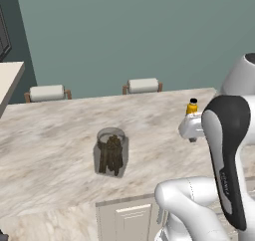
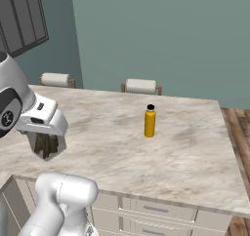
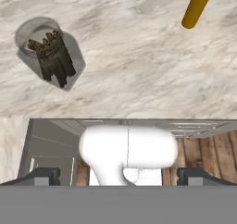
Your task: Pick the jar and jar from the dining table and place them in the open cabinet. Close the cabinet after placing the objects.
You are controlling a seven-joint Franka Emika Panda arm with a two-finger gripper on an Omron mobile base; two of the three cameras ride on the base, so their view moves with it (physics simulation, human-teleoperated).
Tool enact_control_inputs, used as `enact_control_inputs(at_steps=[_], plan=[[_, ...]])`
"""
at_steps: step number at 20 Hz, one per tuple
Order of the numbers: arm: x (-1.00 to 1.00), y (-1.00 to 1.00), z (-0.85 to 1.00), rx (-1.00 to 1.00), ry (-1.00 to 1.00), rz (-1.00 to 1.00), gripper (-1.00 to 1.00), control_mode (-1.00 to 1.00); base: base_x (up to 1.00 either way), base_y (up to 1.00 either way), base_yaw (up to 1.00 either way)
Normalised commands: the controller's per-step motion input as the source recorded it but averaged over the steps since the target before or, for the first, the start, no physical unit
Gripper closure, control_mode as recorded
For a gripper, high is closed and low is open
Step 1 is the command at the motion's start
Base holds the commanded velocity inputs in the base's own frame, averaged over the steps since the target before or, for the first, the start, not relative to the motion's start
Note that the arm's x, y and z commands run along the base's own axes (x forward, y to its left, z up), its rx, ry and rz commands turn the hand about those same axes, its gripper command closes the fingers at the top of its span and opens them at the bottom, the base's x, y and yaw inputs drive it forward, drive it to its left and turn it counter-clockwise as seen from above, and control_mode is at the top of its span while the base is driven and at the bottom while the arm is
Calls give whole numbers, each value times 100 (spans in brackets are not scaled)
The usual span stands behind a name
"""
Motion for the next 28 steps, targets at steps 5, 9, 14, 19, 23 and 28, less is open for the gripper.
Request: enact_control_inputs(at_steps=[5, 9, 14, 19, 23, 28], plan=[[43, 39, -19, 0, 9, 0, -100, -100, 0, 0, 0], [26, 17, -6, 0, 16, 0, -100, -100, 0, 0, 0], [27, 14, -25, 0, 17, 0, -100, -100, 0, 0, 0], [22, 25, -26, 0, 10, 0, -100, -100, 0, 0, 0], [8, 11, -17, 0, 1, 0, -100, -100, 0, 0, 0], [11, 5, -23, 0, -3, 0, -100, -100, 0, 0, 0]])
